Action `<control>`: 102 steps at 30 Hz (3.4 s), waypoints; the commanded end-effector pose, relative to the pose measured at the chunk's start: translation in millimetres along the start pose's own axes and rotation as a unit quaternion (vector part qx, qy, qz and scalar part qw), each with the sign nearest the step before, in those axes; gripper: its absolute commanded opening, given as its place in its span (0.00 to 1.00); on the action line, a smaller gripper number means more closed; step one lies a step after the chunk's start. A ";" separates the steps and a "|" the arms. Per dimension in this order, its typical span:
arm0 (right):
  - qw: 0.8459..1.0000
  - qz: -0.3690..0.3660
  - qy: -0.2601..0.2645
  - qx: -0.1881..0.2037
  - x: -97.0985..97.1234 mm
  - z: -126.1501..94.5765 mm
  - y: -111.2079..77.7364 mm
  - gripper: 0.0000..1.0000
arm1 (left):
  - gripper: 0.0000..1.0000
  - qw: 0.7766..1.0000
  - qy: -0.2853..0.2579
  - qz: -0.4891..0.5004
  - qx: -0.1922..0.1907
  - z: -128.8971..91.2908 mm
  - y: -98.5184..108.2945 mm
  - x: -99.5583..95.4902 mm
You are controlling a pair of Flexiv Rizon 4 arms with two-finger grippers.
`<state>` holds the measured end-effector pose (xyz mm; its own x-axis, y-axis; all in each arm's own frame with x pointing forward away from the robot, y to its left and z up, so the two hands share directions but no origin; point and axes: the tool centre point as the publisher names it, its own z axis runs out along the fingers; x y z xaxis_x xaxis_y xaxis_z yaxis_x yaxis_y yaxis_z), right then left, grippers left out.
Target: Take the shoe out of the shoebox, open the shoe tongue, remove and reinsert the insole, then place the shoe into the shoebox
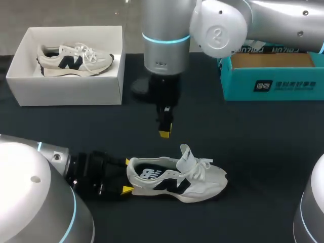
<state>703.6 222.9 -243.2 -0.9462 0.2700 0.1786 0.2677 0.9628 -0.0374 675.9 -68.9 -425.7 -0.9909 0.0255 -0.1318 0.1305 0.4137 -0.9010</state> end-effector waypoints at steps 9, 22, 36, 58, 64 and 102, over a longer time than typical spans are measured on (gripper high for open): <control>0.998 0.013 0.025 -0.051 9.7 44.4 12.3 0.00 | 0.00 1.000 0.000 0.000 -0.001 1.0 3.0 0.0; 0.998 0.012 0.032 -0.058 9.9 48.2 11.7 0.00 | 0.00 1.000 0.000 0.000 -0.001 1.0 3.0 0.0; 0.998 0.012 0.023 -0.059 17.2 54.0 13.3 0.00 | 0.00 1.000 0.000 0.000 -0.001 1.0 3.0 0.0; 0.999 0.020 -0.006 -0.043 50.2 80.7 14.9 0.00 | 0.00 1.000 0.000 0.000 -0.001 1.0 3.0 0.0; 0.999 0.016 -0.022 -0.037 49.6 92.0 10.6 0.00 | 0.00 1.000 0.000 0.000 -0.001 1.0 3.0 0.0; 0.997 -0.013 -0.073 -0.012 -14.0 121.9 5.4 0.00 | 0.00 1.000 0.000 0.000 -0.001 1.0 3.0 0.0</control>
<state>693.2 215.9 -357.5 -0.9677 0.2505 0.0281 0.2507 0.9681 0.0035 675.9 -68.8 -425.7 -0.9910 0.0253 -0.1316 0.1302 0.4138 -0.9010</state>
